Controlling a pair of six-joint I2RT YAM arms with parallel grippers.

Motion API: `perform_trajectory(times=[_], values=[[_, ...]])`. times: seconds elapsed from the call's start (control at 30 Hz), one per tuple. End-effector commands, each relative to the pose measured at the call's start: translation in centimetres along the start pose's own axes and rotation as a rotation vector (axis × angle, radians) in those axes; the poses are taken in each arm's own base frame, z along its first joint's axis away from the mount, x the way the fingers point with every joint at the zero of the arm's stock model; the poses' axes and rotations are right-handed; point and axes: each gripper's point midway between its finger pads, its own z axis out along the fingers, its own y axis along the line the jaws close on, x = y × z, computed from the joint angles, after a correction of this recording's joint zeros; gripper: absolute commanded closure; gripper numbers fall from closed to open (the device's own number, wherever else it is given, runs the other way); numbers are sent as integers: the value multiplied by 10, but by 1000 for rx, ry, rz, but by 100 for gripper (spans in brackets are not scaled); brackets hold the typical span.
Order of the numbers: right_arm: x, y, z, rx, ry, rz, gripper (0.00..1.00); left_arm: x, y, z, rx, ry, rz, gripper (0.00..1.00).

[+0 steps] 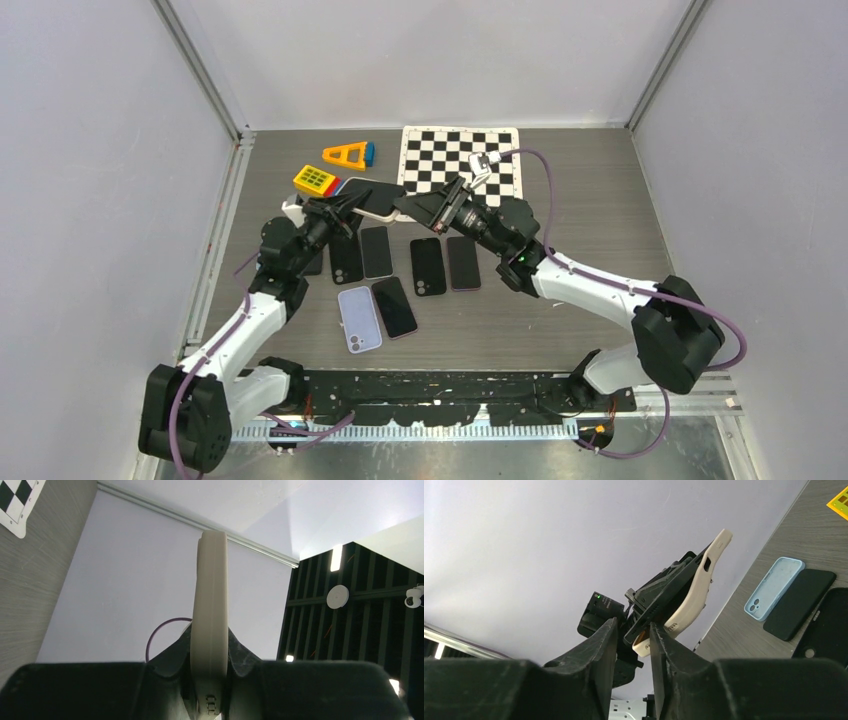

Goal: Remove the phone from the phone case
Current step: Remove the phone case from the phone.

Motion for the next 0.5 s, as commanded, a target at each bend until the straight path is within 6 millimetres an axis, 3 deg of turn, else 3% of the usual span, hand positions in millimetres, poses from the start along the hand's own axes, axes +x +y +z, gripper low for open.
perform_trajectory(times=[0.0, 0.1, 0.17, 0.37, 0.47], values=[[0, -41, 11, 144, -28, 54, 59, 71, -67, -23, 196, 270, 77, 100], [0, -51, 11, 209, -29, 69, 40, 78, -71, -24, 211, 297, 138, 100], [-1, -59, 10, 273, -27, 79, 34, 86, -76, -25, 233, 323, 214, 100], [3, -56, 9, 339, 32, 97, 33, 128, -69, -34, 243, 541, 574, 100], [7, -47, 9, 308, 64, 120, 39, 140, -56, -42, 251, 623, 703, 100]])
